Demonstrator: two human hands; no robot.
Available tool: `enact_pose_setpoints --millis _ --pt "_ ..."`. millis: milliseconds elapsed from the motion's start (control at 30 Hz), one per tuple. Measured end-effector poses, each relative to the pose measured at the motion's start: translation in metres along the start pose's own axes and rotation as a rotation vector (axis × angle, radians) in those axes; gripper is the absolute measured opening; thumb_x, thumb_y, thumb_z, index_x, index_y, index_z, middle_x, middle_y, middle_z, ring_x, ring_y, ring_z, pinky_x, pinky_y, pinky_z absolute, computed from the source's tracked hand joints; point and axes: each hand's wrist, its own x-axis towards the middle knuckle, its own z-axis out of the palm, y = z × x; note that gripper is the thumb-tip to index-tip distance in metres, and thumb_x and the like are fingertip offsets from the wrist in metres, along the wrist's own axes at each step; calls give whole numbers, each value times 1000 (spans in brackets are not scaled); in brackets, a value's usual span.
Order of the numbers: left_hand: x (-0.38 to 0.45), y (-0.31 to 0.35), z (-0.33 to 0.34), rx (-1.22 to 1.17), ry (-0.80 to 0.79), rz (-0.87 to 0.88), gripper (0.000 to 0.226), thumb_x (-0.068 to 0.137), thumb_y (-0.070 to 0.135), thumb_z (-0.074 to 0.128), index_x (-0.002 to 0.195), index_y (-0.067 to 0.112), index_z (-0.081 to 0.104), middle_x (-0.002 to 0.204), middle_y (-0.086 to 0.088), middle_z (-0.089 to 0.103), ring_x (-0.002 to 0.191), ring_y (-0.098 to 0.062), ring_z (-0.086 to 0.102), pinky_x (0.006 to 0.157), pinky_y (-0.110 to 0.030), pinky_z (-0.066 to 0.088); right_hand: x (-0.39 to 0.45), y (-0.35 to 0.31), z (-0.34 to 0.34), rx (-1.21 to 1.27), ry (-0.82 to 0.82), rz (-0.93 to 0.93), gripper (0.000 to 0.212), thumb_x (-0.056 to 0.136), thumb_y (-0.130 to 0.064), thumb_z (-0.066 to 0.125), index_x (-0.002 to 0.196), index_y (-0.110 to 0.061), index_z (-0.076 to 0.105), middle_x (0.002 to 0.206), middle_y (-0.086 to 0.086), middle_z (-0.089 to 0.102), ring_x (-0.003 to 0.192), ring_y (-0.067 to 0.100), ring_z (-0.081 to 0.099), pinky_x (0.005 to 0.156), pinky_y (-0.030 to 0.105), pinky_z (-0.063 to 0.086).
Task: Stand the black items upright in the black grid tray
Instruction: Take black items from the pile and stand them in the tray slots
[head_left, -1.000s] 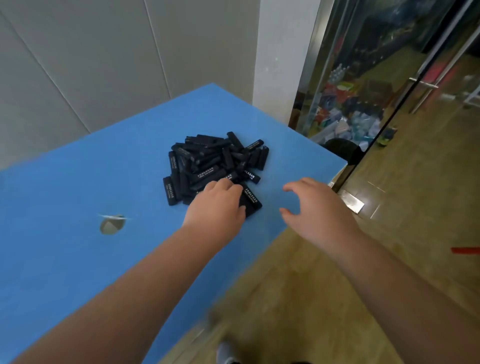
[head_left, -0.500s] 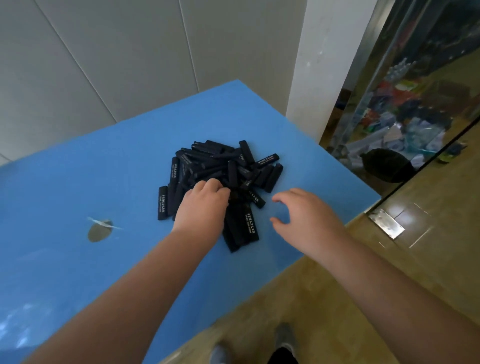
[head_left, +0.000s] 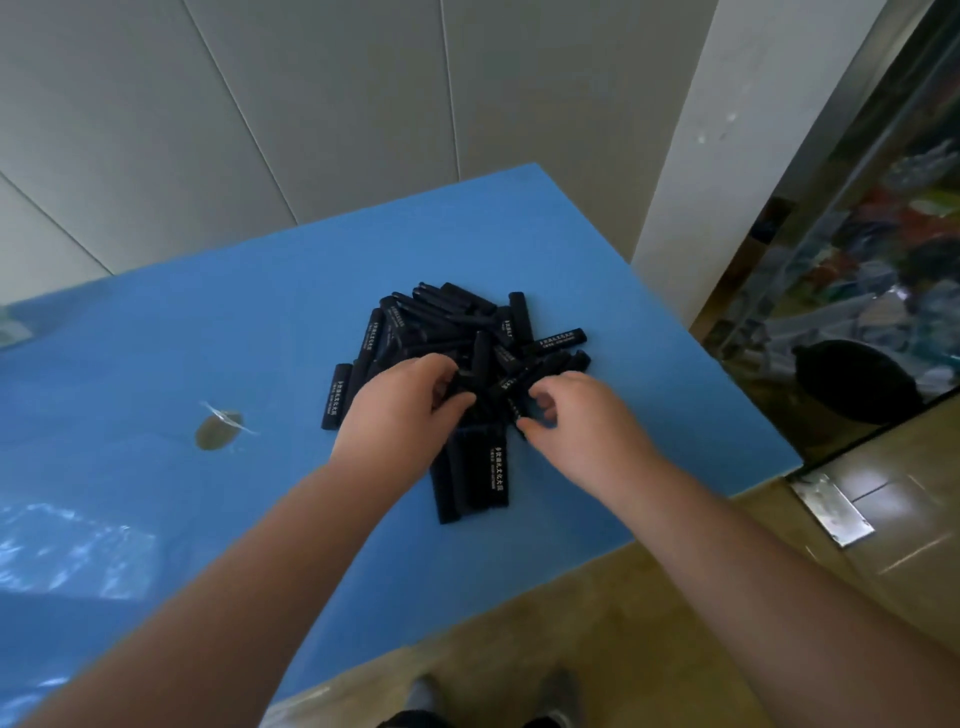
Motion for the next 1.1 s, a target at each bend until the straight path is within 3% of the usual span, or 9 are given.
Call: enact_pose_setpoints --millis 133,233,367,467,533,633,767,933,1100 --pt "-9 9 -1 -322 -3 -175 7 89 37 68 95 38 63 84 10 67 80 -3 62 73 -23 50 7 -6 1 -38 29 2 19 91 -36 66 105 -23 62 92 -6 65 86 18 63 75 37 55" --pt "-12 12 1 -432 -21 -220 15 90 35 67 85 48 61 80 15 68 73 2 61 66 -16 48 7 -7 3 -31 23 41 15 91 -35 67 98 -24 61 86 -7 67 82 18 63 72 35 55" --pt "-16 16 2 -591 8 -332 25 93 33 65 81 54 57 85 8 67 70 -8 62 62 -32 61 8 -7 0 92 -3 98 9 88 -29 72 88 -25 64 84 -8 67 86 18 66 77 33 55" --pt "-17 20 0 -663 12 -389 20 93 32 65 87 50 58 90 3 64 77 -12 63 60 -33 62 9 -8 -8 218 -83 183 15 83 -27 75 75 -21 64 78 -3 71 82 21 69 79 37 58" --pt "-17 22 -3 -733 11 -440 12 94 33 64 104 39 62 97 2 63 84 -13 65 59 -32 61 9 -6 -14 326 -135 254 16 80 -26 76 78 -12 68 82 10 76 73 26 72 81 44 60" --pt "-18 24 -2 -797 6 -487 25 94 34 64 118 31 60 102 1 62 94 -15 65 62 -33 62 3 2 -24 447 -223 326 15 80 -23 75 86 -10 73 88 10 77 61 18 67 88 43 59" --pt "-18 32 1 -843 27 -508 14 93 30 66 105 26 61 103 -8 63 87 -23 69 64 -34 62 -7 13 -37 590 -329 365 9 86 -14 70 81 -16 76 84 6 76 65 17 62 86 36 58" --pt "-18 37 3 -916 122 -541 16 87 28 72 91 16 61 86 -4 71 72 -9 70 59 -19 52 -17 22 -45 748 -320 331 16 90 -7 63 87 -15 76 81 -2 74 76 13 65 79 31 59" --pt "-24 36 -1 -1292 97 -644 6 92 8 66 98 9 65 83 -5 66 76 -13 70 71 -25 57 -19 23 -47 737 -267 249 13 87 -12 61 96 -16 69 91 -1 71 83 16 67 86 38 58"
